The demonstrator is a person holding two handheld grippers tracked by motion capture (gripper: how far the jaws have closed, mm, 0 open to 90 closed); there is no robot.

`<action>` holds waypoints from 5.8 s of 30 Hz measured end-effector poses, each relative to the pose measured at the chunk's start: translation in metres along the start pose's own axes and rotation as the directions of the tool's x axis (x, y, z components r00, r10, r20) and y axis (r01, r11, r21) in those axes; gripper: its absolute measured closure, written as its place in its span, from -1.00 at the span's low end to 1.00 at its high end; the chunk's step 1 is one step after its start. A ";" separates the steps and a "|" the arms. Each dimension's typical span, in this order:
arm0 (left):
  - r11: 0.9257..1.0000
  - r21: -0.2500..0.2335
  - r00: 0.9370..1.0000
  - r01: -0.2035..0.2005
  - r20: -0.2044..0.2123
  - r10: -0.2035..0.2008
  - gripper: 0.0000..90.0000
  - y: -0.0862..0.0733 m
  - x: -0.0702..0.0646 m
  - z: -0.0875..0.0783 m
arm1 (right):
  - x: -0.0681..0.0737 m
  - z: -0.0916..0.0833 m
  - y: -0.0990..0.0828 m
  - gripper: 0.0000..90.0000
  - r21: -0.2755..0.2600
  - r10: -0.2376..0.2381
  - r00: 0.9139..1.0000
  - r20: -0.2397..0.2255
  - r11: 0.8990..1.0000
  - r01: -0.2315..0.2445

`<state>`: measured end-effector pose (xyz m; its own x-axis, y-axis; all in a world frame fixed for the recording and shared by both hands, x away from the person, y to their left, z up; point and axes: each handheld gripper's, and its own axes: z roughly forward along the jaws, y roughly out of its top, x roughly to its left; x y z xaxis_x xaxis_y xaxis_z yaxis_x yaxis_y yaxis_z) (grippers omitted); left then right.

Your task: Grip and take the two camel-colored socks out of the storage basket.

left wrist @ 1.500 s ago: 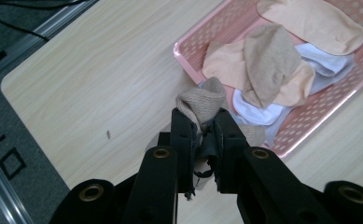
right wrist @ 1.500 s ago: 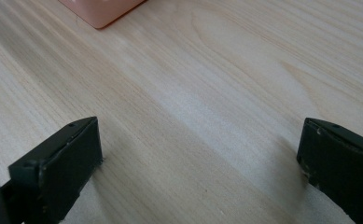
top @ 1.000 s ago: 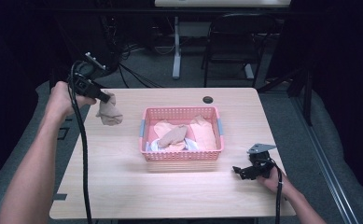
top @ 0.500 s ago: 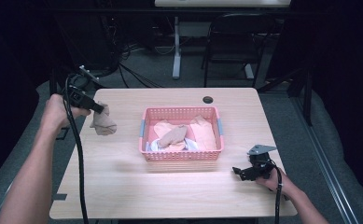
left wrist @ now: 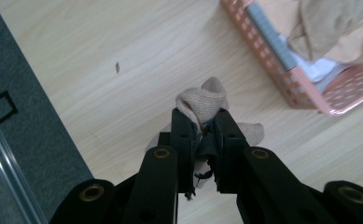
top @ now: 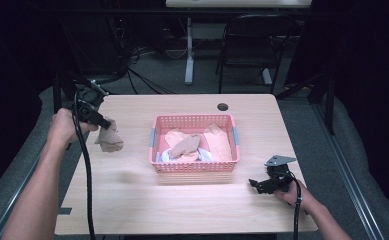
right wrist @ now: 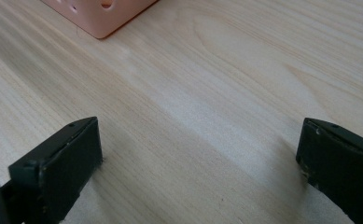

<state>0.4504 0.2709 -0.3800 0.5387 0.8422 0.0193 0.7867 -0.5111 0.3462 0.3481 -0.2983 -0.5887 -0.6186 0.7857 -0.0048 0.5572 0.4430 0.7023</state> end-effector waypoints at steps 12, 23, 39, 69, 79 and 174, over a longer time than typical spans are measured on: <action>0.990 0.102 0.992 0.099 0.067 -0.106 0.78 -0.028 0.019 0.075 | 0.000 0.000 0.000 -1.00 -0.002 0.001 1.000 -0.003 1.000 -0.001; 0.973 0.142 0.976 0.181 0.092 -0.196 0.75 -0.051 0.025 0.133 | 0.001 0.000 0.000 -1.00 -0.007 0.007 1.000 -0.001 1.000 -0.007; 0.978 0.074 0.976 0.196 0.087 -0.202 -0.50 -0.054 0.023 0.108 | 0.002 0.000 -0.001 -1.00 -0.007 0.012 1.000 0.001 1.000 -0.012; 0.993 -0.101 0.997 0.054 0.066 -0.047 -1.00 -0.006 -0.010 0.008 | 0.003 -0.001 -0.001 -1.00 -0.001 0.014 1.000 0.006 1.000 -0.014; 0.992 -0.121 0.997 -0.020 0.067 0.028 -1.00 0.021 -0.037 0.007 | 0.003 -0.001 -0.001 -1.00 -0.001 0.013 1.000 0.006 1.000 -0.013; 0.984 -0.017 0.971 -0.178 0.161 0.178 0.81 0.084 -0.147 0.132 | 0.001 -0.001 -0.001 -1.00 -0.002 -0.009 1.000 -0.007 1.000 0.009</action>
<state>0.4770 0.0812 -0.4773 0.7115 0.6992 -0.0704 0.6733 -0.6497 0.3529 0.3459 -0.2985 -0.5887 -0.6275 0.7786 -0.0060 0.5506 0.4492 0.7036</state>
